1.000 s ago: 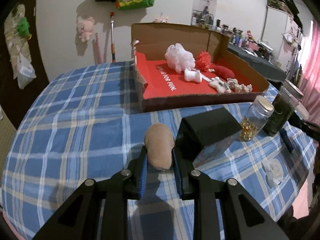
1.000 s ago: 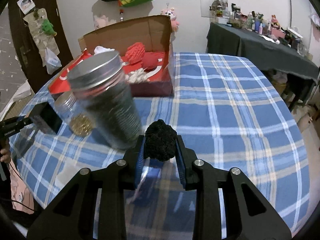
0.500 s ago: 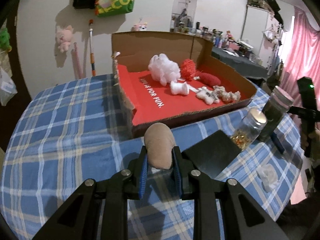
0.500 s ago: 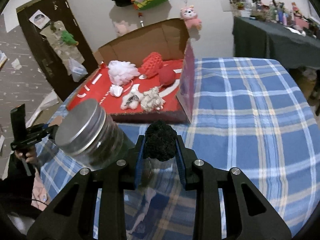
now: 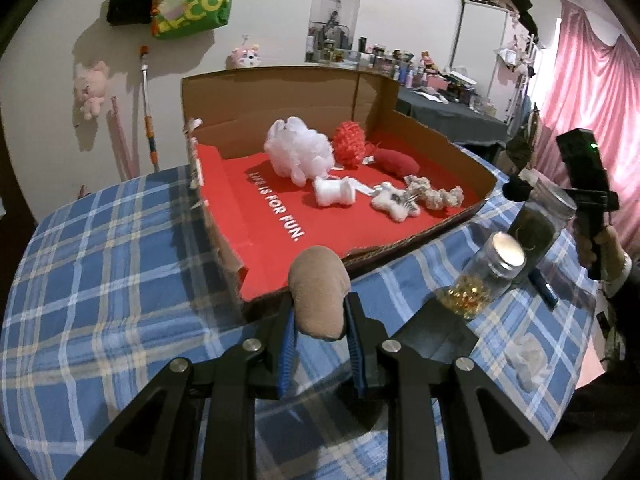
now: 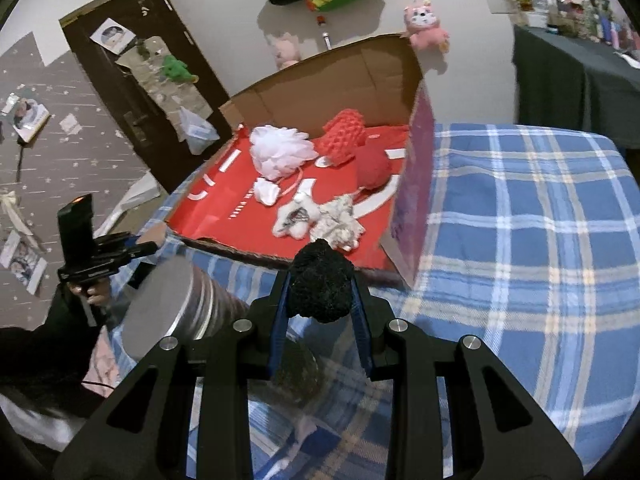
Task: Organize soft objects
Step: 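Lift and carry the beige pad and black pompom over the box, then lower both items into the box and open both tools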
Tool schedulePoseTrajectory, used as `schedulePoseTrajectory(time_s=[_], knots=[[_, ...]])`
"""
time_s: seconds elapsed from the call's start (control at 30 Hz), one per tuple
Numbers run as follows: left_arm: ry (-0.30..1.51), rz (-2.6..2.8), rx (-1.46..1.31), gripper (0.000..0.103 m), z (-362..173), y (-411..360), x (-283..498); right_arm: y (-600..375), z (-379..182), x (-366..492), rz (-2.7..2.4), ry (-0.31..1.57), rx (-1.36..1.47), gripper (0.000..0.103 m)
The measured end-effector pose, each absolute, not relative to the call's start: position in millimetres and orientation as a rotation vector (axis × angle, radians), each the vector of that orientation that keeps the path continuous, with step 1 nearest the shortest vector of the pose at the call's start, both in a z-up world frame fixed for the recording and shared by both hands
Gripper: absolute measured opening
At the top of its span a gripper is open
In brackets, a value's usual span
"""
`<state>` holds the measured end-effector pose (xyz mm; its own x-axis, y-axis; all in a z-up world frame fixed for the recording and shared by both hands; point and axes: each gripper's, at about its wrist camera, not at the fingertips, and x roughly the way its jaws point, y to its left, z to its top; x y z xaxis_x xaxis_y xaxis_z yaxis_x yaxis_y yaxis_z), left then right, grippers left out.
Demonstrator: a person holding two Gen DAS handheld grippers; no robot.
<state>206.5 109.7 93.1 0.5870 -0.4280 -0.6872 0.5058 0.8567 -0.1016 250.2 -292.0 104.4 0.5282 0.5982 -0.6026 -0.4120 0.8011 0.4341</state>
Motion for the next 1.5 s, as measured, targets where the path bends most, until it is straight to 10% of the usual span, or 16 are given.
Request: schedulePoseTrajectory(time_s=[1.5], knots=[[1.159,-0.370,0.192,0.037,65,17,374,-131,87,447,0.619,1.292,-0.284,0.028]])
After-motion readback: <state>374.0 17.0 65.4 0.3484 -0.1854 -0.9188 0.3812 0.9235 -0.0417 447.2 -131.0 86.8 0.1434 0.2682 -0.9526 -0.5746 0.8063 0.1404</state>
